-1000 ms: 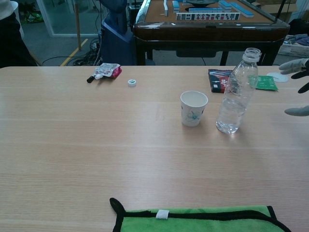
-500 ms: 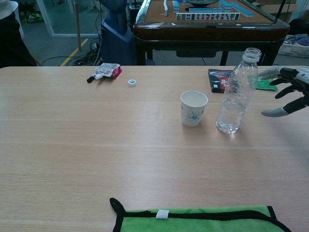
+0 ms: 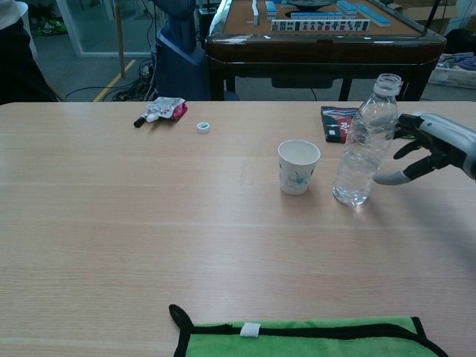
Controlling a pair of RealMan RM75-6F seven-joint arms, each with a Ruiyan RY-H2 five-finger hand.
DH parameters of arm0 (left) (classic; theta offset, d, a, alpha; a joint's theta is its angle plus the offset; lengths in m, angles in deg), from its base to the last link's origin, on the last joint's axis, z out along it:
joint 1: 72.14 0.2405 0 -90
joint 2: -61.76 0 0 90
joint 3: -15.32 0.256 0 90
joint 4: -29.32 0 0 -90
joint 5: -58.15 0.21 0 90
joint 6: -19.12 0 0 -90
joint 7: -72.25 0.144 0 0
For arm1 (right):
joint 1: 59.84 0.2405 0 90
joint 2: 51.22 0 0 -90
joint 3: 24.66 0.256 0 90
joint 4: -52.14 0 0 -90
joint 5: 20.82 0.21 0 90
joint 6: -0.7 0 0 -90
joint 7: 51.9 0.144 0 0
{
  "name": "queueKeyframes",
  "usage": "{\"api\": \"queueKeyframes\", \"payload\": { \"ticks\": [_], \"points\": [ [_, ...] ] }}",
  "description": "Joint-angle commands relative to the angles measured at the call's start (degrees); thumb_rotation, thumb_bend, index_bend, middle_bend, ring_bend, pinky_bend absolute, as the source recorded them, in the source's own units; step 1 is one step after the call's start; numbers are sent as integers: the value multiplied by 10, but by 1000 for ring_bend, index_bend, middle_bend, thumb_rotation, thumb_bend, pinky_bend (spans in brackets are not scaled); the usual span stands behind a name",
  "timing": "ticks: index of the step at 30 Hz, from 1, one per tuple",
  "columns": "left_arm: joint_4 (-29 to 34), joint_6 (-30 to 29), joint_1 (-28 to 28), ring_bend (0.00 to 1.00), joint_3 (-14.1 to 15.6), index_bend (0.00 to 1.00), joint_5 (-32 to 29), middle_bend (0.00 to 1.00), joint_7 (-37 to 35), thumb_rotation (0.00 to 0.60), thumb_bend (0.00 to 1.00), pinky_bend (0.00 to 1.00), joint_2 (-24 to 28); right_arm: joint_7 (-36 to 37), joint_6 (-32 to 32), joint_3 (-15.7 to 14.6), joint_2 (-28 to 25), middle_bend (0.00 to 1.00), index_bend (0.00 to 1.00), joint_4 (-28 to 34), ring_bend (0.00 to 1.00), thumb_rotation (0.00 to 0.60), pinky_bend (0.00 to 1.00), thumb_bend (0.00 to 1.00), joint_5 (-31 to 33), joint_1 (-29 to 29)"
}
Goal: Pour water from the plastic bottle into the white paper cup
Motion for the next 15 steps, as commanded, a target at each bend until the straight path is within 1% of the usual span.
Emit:
{"api": "queueKeyframes", "payload": {
  "ticks": [1, 9, 15],
  "points": [
    [0, 1, 0, 415, 0, 295, -1, 293, 0, 600, 214, 593, 1, 1, 3, -1, 5, 153, 164, -4, 123, 600, 284, 0, -1, 4],
    [2, 1, 1, 415, 1, 296, -1, 293, -1, 600, 213, 593, 2, 7, 12, -1, 26, 164, 164, -28, 123, 600, 284, 0, -3, 19],
    [3, 3, 2, 415, 1, 298, -3, 293, -5, 600, 213, 593, 3, 27, -3, -5, 49, 201, 164, -61, 123, 600, 284, 0, -18, 26]
  ]
}}
